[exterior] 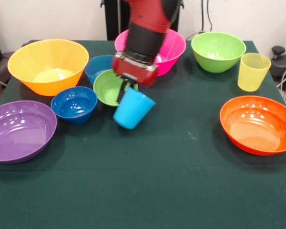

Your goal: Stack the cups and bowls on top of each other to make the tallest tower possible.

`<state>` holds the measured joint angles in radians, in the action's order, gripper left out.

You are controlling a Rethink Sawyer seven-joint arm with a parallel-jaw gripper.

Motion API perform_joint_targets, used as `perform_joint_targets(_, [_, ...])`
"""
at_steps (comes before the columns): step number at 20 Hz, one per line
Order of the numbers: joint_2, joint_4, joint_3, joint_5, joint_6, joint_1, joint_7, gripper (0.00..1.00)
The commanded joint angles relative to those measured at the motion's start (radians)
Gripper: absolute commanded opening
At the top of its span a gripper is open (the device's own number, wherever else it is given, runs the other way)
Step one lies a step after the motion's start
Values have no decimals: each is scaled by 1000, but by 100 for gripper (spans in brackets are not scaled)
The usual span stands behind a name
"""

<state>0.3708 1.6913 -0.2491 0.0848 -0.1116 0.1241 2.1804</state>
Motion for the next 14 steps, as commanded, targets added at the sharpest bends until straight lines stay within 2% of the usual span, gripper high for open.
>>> perform_joint_targets(1, [14,80,345,96,190,183,-21,0])
perform_joint_targets(5, [4,79,469,90,214,288,-12,0])
perform_joint_targets(14, [-18,43,638,44,297,409,-20,0])
